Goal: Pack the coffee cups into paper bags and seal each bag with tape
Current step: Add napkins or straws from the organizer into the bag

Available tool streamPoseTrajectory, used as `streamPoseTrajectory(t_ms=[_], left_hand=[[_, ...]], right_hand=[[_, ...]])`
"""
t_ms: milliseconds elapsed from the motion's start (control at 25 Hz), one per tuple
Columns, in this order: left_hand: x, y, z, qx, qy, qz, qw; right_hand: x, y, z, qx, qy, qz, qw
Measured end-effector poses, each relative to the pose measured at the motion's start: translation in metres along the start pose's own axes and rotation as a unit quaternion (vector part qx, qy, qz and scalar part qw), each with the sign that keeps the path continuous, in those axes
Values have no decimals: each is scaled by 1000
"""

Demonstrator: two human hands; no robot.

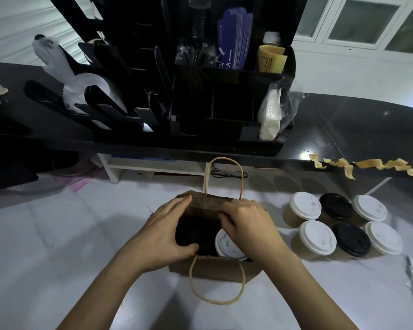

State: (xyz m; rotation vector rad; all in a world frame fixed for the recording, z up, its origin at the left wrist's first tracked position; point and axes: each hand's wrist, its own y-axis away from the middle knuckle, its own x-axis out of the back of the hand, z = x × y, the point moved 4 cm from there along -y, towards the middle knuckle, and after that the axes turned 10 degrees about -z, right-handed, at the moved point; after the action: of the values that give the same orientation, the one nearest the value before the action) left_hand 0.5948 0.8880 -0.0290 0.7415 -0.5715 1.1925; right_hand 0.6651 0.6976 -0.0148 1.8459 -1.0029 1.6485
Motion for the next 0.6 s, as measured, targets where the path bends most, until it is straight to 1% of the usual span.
streamPoseTrajectory(t_ms=[80, 240, 400, 480, 600], left_hand=[[-1, 1, -1, 3, 5, 5, 1000], [-2, 0, -1, 8, 8, 13, 1000], [-4, -2, 0, 9, 10, 26, 1000], [-7, -4, 4, 11, 9, 29, 999], [-11, -8, 10, 9, 4, 31, 999]], right_hand=[[2, 11, 12, -10, -14, 4, 1000], [13, 37, 32, -54, -45, 75, 995], [19, 59, 42, -100, -95, 123, 983], [20, 68, 45, -122, -134, 132, 974], [16, 82, 50, -165, -193, 125, 959]])
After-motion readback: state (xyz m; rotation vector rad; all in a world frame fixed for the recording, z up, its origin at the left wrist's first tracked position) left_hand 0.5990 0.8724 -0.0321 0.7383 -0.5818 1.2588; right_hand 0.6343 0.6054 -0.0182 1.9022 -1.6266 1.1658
